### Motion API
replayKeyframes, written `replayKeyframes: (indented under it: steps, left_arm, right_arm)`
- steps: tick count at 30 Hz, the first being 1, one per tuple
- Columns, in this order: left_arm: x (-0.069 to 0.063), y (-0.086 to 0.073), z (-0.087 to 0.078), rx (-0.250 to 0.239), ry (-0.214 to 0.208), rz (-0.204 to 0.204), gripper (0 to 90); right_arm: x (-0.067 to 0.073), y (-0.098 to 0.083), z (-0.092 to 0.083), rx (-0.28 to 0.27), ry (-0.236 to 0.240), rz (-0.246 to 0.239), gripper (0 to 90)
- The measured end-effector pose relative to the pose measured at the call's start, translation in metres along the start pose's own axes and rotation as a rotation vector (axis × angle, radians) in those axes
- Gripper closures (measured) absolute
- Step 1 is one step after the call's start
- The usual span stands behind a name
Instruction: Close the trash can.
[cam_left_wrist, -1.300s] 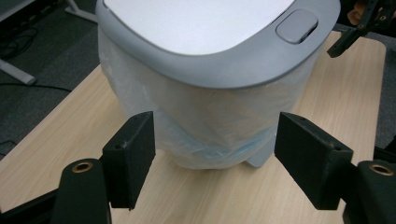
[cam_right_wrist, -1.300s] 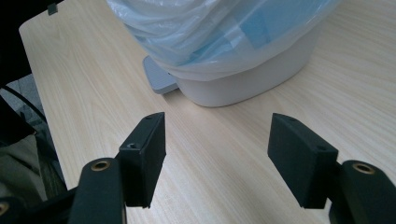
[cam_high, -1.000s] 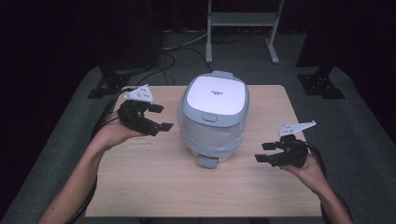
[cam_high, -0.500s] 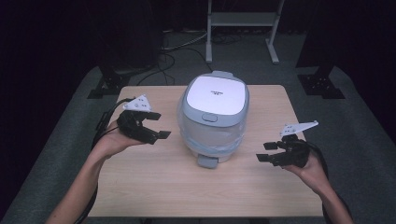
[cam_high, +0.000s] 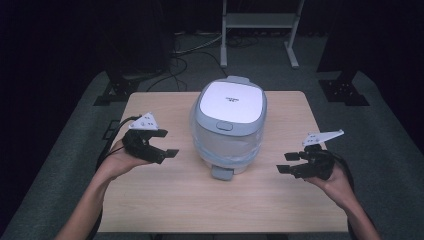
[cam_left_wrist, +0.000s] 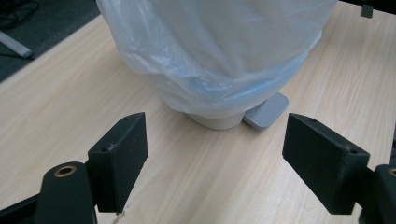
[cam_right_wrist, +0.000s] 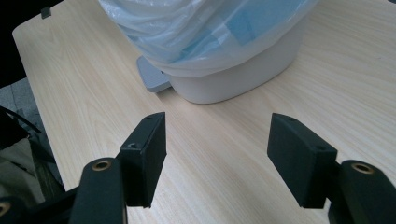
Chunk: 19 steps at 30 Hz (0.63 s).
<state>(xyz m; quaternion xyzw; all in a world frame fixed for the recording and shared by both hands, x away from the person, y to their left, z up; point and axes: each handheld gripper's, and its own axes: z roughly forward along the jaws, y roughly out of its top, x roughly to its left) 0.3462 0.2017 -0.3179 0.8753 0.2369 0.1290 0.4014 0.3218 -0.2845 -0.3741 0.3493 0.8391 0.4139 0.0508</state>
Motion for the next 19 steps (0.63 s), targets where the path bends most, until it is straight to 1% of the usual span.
replayKeyframes:
  steps: [3, 5, 7, 8, 10, 15, 19]
  left_arm:
    - [-0.001, -0.008, 0.005, 0.01, 0.016, 0.009, 20.9]
    - [-0.001, -0.013, 0.008, 0.006, 0.02, 0.006, 20.1]
    - [-0.003, -0.017, 0.009, 0.003, 0.036, 0.013, 19.6]
    - [-0.003, -0.019, 0.01, -0.001, 0.035, 0.01, 19.5]
    - [-0.004, -0.023, 0.012, -0.008, 0.027, -0.009, 19.1]
    - [-0.008, -0.035, 0.019, -0.004, 0.034, -0.009, 19.0]
    - [-0.012, -0.043, 0.023, -0.013, 0.036, -0.026, 17.3]
  right_arm:
    - [0.0, -0.001, 0.0, 0.0, -0.001, 0.007, 36.0]
    - [-0.001, -0.002, 0.0, 0.002, -0.001, 0.007, 36.1]
    - [-0.001, -0.002, 0.0, 0.002, -0.001, 0.009, 36.0]
    - [-0.001, -0.003, 0.0, 0.001, 0.0, 0.01, 36.1]
    - [-0.001, -0.003, 0.0, 0.002, 0.0, 0.01, 36.0]
    - [-0.001, -0.004, 0.002, -0.001, 0.003, 0.011, 36.0]
    - [-0.001, -0.005, 0.002, -0.002, 0.005, 0.012, 36.0]
